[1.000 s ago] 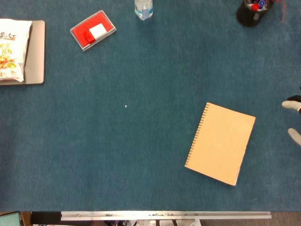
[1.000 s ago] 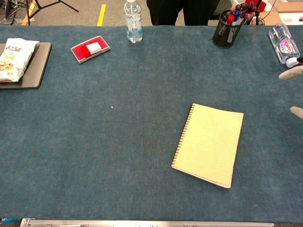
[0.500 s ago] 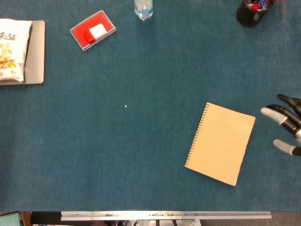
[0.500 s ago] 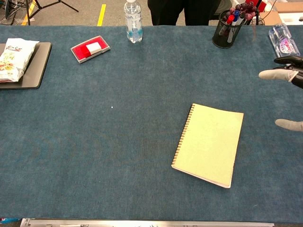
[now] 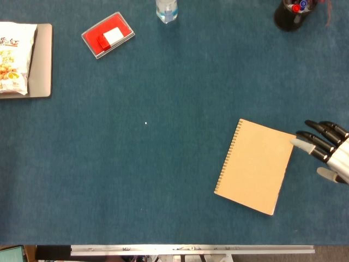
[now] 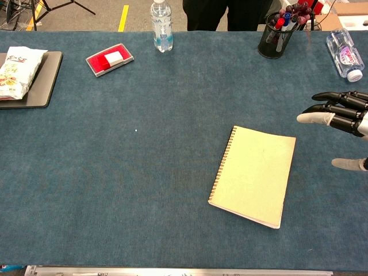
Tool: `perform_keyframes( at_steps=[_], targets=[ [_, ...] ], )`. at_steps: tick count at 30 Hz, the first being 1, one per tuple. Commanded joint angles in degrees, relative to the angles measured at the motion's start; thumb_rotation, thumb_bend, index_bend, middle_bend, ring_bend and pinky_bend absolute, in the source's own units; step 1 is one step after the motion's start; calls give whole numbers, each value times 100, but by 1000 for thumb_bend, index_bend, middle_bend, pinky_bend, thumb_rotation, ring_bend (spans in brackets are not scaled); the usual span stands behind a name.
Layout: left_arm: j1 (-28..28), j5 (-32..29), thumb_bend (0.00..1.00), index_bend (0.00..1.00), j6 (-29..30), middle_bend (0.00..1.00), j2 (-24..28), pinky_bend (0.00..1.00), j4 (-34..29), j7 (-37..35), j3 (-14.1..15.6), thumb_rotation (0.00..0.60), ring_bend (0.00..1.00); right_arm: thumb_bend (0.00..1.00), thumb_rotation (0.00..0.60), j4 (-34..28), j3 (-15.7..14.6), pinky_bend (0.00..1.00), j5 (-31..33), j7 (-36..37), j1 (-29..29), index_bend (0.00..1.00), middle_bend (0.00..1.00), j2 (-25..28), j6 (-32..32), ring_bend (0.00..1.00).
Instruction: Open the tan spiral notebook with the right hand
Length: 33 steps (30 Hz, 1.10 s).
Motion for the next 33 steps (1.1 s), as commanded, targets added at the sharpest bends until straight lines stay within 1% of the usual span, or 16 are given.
perform_keyframes(
  at_steps=[1, 3, 6, 14, 23, 33],
  targets=[
    [3, -5, 189, 440, 1, 367, 4, 419, -2, -7, -3, 600, 210, 0, 600, 99, -56, 259, 30, 8, 40, 203, 218, -65, -80, 134],
    [4, -9, 189, 440, -4, 367, 8, 419, -4, -15, -4, 600, 210, 0, 600, 184, -76, 259, 38, 44, 59, 185, 182, -130, -94, 134],
    [6, -9, 189, 440, -3, 367, 11, 419, -4, -22, -6, 600, 210, 0, 600, 363, -113, 259, 42, 76, 87, 180, 157, -265, -122, 134],
    [18, -15, 189, 440, 3, 367, 29, 419, -14, -62, -9, 600, 209, 0, 600, 744, -266, 259, 61, 179, 203, 180, 154, -608, -366, 134],
    [49, -49, 189, 440, 20, 368, 85, 419, -54, -113, -20, 600, 210, 0, 600, 1040, -439, 259, 141, 351, 270, 180, 154, -949, -598, 134],
    [61, -56, 190, 440, 32, 368, 106, 419, -49, -163, -33, 600, 210, 0, 600, 1312, -519, 259, 220, 442, 361, 180, 154, -1297, -717, 134]
  ],
)
